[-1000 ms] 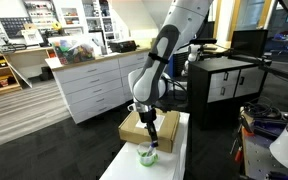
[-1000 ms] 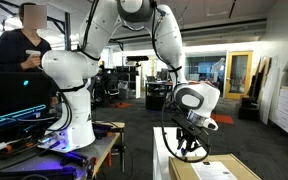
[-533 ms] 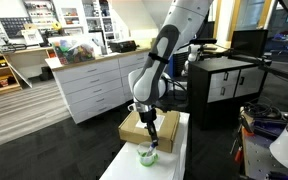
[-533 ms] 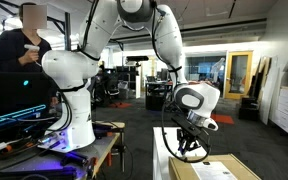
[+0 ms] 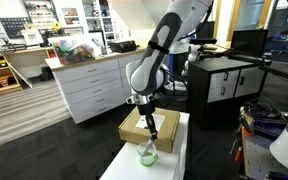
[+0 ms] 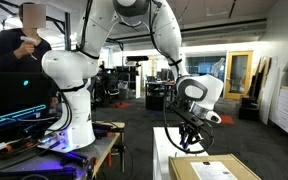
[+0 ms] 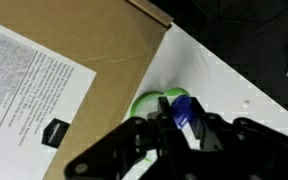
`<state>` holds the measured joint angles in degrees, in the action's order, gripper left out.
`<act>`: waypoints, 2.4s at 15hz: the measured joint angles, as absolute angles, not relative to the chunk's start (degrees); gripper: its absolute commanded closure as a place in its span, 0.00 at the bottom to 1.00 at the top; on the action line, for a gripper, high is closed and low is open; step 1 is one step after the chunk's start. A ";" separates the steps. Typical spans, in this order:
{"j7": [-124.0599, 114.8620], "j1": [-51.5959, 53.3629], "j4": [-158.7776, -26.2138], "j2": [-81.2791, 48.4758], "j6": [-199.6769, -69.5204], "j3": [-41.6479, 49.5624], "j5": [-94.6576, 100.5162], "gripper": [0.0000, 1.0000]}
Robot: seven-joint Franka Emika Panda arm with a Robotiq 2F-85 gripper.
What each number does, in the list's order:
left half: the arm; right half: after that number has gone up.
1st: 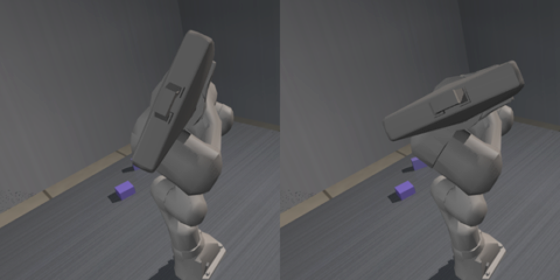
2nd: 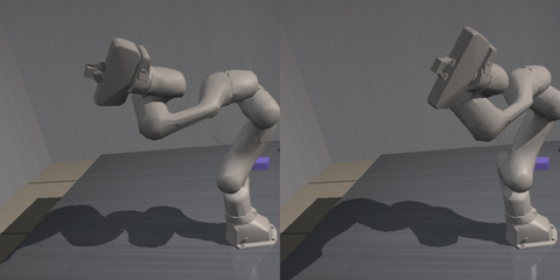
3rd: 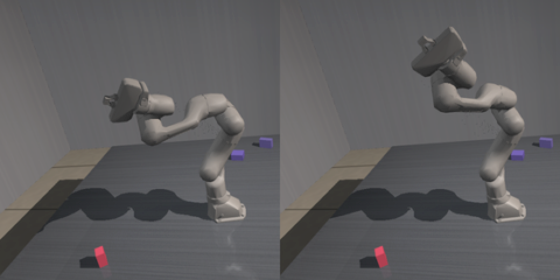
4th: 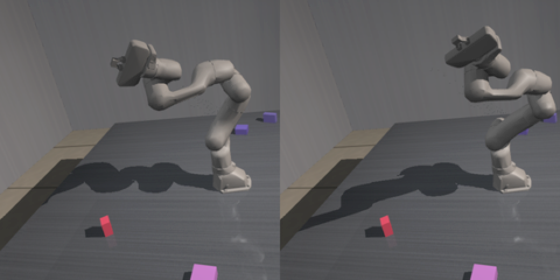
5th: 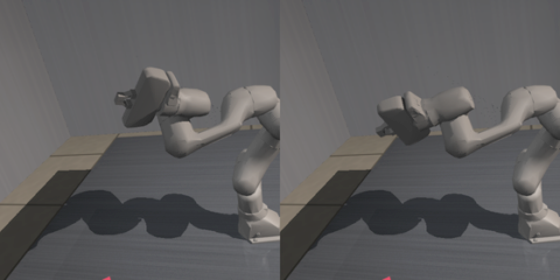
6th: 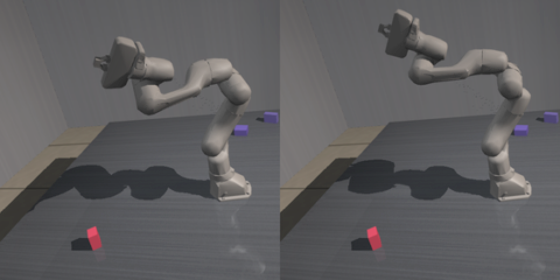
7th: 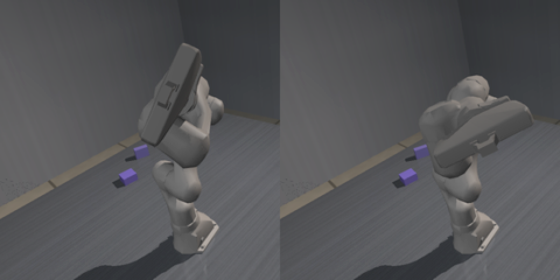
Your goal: Put the marker on the box
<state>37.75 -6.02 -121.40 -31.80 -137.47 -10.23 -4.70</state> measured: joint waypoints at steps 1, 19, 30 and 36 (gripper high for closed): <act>37.52 -5.98 -121.26 -31.17 -136.96 -9.96 -4.53 0.94; 25.44 -5.81 -120.88 -25.51 -149.93 -2.68 -0.26 0.94; 16.33 -5.16 -132.21 -25.49 -163.75 -0.07 3.48 0.93; 15.55 -5.10 -136.10 -25.48 -165.47 -0.09 3.52 0.65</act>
